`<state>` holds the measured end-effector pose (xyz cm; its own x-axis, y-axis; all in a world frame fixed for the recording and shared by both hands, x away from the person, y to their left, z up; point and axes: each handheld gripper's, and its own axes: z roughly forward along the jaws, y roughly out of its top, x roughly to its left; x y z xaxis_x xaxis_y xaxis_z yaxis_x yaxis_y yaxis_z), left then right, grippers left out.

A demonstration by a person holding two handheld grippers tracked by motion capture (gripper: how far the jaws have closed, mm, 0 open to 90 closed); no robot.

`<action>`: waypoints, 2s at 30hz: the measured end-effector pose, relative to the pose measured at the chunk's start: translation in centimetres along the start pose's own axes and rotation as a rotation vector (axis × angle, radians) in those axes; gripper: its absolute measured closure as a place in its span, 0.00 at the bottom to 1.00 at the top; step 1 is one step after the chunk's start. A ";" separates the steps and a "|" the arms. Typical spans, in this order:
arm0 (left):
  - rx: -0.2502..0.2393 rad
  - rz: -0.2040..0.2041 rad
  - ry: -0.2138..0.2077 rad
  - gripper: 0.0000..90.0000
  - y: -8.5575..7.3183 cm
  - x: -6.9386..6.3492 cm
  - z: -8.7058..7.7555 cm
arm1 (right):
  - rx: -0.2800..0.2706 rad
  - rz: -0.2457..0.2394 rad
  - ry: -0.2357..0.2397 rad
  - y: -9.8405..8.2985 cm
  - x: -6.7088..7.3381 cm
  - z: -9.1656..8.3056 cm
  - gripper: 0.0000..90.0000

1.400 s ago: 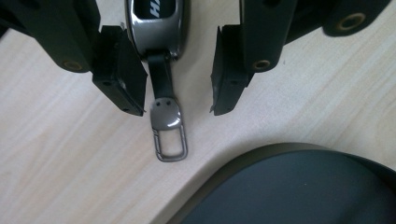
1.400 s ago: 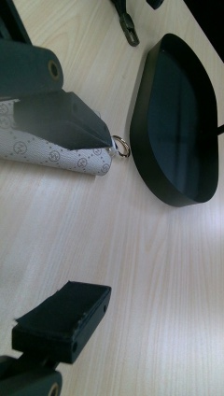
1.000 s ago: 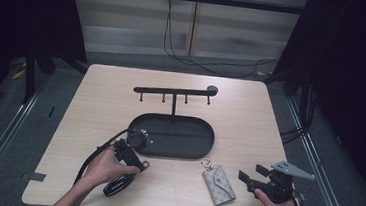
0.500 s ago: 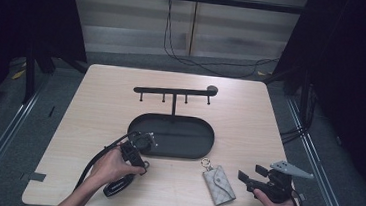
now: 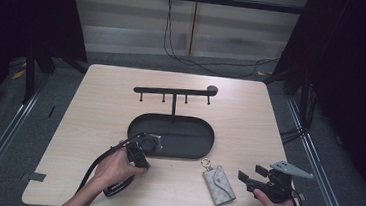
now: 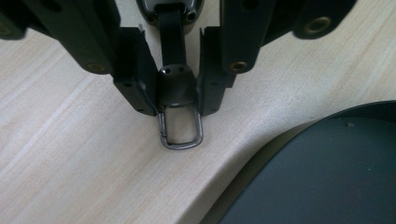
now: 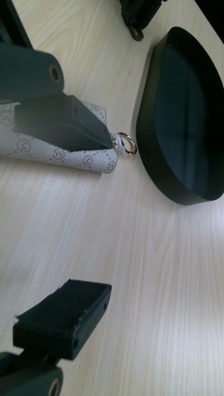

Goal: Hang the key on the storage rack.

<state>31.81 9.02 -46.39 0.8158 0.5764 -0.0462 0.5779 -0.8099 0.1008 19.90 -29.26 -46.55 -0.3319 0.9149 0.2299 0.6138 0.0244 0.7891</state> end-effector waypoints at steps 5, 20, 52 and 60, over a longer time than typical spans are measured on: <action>0.002 0.008 0.002 0.78 0.0 0.0 0.0 | 0.003 -0.003 -0.004 0.0 0.1 0.0 0.30; 0.021 0.023 -0.059 0.79 -0.3 1.2 -0.2 | 0.010 0.002 -0.011 0.0 0.0 0.1 0.30; -0.104 0.008 -0.068 0.79 -1.5 2.3 -6.1 | 0.015 0.013 -0.026 0.0 -0.1 0.1 0.30; -0.158 0.002 -0.046 0.79 -2.0 2.4 -7.5 | 0.012 0.018 -0.039 0.0 -0.2 0.1 0.33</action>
<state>32.48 12.80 -39.26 0.8191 0.5664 -0.0908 0.5688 -0.7817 0.2557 20.01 -29.37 -46.65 -0.2925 0.9303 0.2213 0.6280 0.0124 0.7781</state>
